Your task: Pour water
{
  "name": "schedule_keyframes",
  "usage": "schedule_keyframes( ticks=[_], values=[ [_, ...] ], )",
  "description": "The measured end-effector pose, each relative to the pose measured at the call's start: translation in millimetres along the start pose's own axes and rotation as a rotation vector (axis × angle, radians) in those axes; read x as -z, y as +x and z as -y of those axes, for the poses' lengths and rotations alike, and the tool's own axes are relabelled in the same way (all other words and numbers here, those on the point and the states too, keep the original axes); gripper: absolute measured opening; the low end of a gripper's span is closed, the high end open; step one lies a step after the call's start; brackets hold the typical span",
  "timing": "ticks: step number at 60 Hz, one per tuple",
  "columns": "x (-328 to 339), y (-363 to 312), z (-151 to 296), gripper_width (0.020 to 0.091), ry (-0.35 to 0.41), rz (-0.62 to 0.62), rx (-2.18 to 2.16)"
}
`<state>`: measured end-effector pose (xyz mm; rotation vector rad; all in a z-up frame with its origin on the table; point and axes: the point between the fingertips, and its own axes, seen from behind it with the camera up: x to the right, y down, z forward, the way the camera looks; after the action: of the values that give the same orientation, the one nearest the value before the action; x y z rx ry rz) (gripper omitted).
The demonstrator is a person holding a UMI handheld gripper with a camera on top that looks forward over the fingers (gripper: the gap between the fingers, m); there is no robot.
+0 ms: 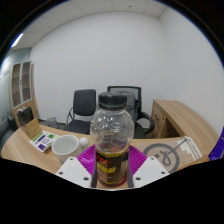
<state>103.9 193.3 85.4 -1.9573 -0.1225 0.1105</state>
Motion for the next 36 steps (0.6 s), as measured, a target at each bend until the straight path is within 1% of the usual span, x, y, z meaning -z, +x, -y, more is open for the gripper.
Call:
schedule_keyframes(
  ticks=[5,11,14,15,16,20,22,23,26,36],
  values=[
    [2,-3,-4,0.0425,0.019,0.004,0.028],
    [3,0,-2,0.0498,0.019,0.004,0.020],
    [3,0,-5,0.0543,-0.009,0.008,0.010],
    [3,1,-7,0.0571,-0.022,0.008,0.005],
    [5,0,-8,0.0622,-0.035,0.007,0.001],
    [15,2,-8,0.0876,-0.053,-0.010,-0.007],
    [22,4,-6,0.0844,-0.058,-0.021,-0.004],
    [27,5,-5,0.0841,-0.061,-0.030,-0.003],
    [44,3,-1,0.0861,-0.065,-0.042,0.004],
    [128,-22,2,0.0856,-0.125,-0.066,-0.014]
  ],
)
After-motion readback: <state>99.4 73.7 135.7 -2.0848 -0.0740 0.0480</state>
